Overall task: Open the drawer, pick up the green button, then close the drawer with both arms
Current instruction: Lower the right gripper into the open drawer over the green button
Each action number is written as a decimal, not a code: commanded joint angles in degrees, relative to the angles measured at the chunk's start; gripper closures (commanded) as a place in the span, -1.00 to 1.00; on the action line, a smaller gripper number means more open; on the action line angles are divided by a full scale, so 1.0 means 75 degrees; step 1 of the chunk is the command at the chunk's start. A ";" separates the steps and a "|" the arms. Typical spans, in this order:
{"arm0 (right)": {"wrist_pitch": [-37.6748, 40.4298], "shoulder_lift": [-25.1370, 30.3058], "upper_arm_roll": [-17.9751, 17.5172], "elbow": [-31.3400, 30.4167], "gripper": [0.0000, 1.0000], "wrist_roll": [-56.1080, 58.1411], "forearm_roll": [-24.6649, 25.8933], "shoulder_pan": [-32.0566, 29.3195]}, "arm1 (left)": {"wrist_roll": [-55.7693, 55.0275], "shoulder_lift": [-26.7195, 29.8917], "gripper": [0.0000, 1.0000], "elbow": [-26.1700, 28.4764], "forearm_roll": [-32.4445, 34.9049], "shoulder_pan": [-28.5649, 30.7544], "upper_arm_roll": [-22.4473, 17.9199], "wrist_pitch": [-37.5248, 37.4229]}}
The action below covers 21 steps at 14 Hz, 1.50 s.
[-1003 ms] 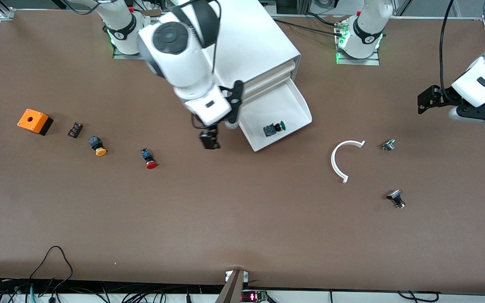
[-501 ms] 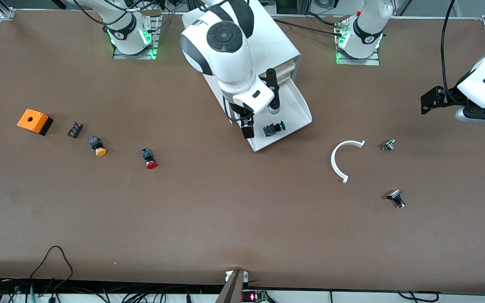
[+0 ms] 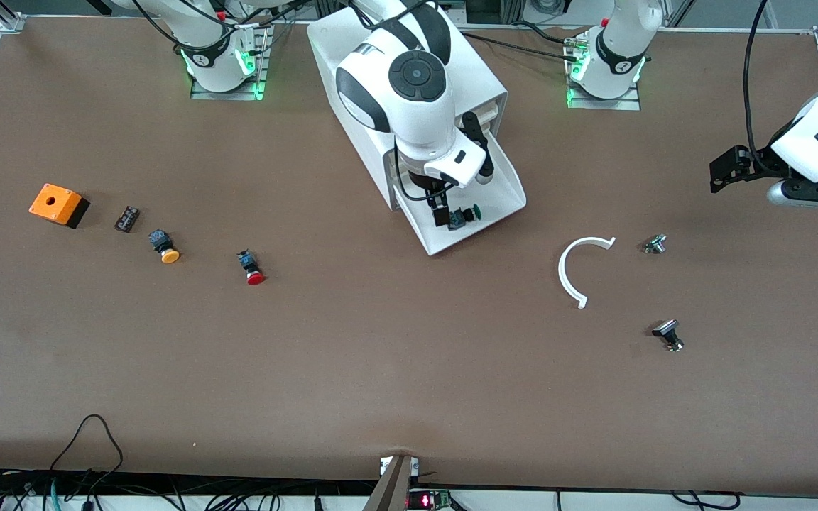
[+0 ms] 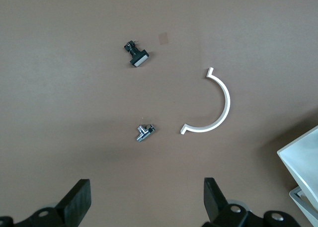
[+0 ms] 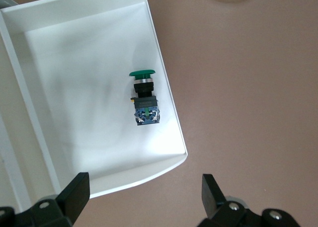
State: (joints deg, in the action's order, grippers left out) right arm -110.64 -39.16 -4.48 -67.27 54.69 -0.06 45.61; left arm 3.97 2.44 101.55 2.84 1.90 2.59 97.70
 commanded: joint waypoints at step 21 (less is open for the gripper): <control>-0.1514 -0.1622 0.0106 0.0356 -1.00 0.0173 0.0172 0.0364 | 0.0045 -0.0020 -1.00 -0.0123 0.0078 -0.0007 -0.0064 -0.0183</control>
State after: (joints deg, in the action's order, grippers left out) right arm -121.35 -49.48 -3.94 -66.67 55.40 0.55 47.61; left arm 3.97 2.43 101.56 2.84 1.90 2.30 97.56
